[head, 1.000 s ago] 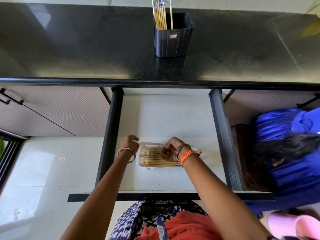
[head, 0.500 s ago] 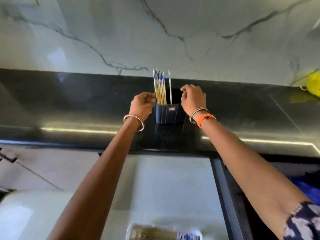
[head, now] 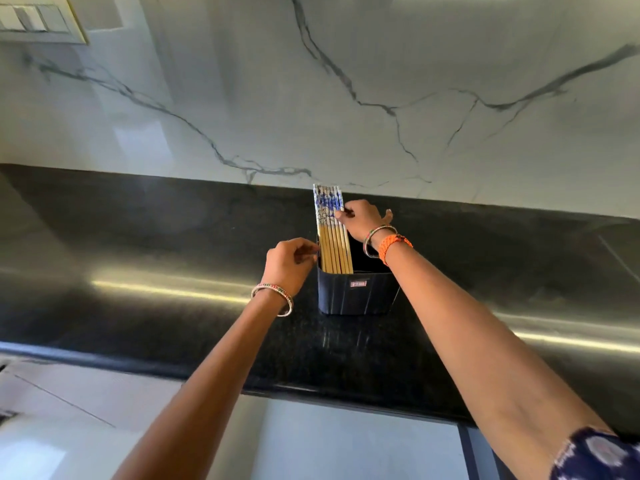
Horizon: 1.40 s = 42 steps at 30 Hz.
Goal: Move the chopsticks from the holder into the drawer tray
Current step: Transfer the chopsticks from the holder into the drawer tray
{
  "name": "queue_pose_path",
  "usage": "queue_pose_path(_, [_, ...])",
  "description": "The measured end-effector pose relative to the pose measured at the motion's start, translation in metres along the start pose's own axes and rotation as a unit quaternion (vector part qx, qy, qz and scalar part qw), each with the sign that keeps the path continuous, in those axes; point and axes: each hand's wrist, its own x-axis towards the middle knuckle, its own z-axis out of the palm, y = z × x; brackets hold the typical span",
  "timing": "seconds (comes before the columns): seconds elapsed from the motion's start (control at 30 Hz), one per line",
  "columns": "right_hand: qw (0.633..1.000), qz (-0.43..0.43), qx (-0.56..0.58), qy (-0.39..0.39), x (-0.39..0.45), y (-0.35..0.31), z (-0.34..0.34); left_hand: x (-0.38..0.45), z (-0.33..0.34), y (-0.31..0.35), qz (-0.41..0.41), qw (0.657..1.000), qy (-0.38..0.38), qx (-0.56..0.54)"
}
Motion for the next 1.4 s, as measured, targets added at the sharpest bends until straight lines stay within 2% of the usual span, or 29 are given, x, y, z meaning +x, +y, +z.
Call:
queue_pose_path(0.13, [0.999, 0.006, 0.039, 0.028, -0.002, -0.006, 0.004, 0.000, 0.000, 0.000, -0.004, 1.000, 0.002, -0.002])
queue_pose_path(0.27, [0.988, 0.021, 0.101, 0.118, -0.015, -0.016, -0.006, -0.007, -0.005, 0.005, 0.002, 1.000, 0.009, -0.009])
queue_pose_path(0.4, [0.960, 0.002, 0.189, 0.208, -0.040, -0.029, -0.045, -0.022, -0.019, 0.013, 0.003, 1.000, 0.008, -0.020])
queue_pose_path(0.5, [0.888, -0.029, 0.364, 0.280, -0.077, -0.040, -0.083, -0.043, -0.032, 0.019, -0.003, 0.999, 0.010, -0.037])
queue_pose_path(0.57, [0.836, -0.045, 0.429, 0.341, -0.109, -0.041, -0.099, -0.061, -0.036, 0.019, -0.012, 0.998, 0.020, -0.063])
queue_pose_path(0.63, [0.793, -0.044, 0.497, 0.350, -0.148, -0.035, -0.100, -0.087, -0.036, 0.014, -0.036, 0.993, 0.018, -0.107])
queue_pose_path(0.7, [0.752, 0.004, 0.581, 0.310, -0.192, -0.022, -0.083, -0.122, -0.033, 0.003, -0.072, 0.986, 0.009, -0.149])
queue_pose_path(0.8, [0.692, 0.160, 0.661, 0.244, -0.277, 0.013, -0.017, -0.193, -0.026, -0.036, -0.138, 0.979, -0.020, -0.147])
queue_pose_path(0.9, [0.632, 0.320, 0.674, 0.208, -0.367, 0.057, 0.060, -0.273, -0.028, -0.092, -0.178, 0.983, -0.054, -0.013])
queue_pose_path(1.0, [0.576, 0.420, 0.680, 0.172, -0.443, 0.091, 0.119, -0.342, -0.035, -0.138, -0.196, 0.974, -0.084, 0.080])
queue_pose_path(1.07, [0.570, 0.461, 0.660, 0.164, -0.476, 0.105, 0.145, -0.370, -0.036, -0.158, -0.228, 0.962, -0.114, 0.097])
queue_pose_path(1.23, [0.592, 0.486, 0.614, 0.190, -0.509, 0.113, 0.174, -0.400, -0.024, -0.176, -0.284, 0.935, -0.199, 0.075])
queue_pose_path(1.4, [0.598, 0.502, 0.589, 0.209, -0.508, 0.106, 0.188, -0.417, -0.019, -0.189, -0.311, 0.937, -0.160, 0.006])
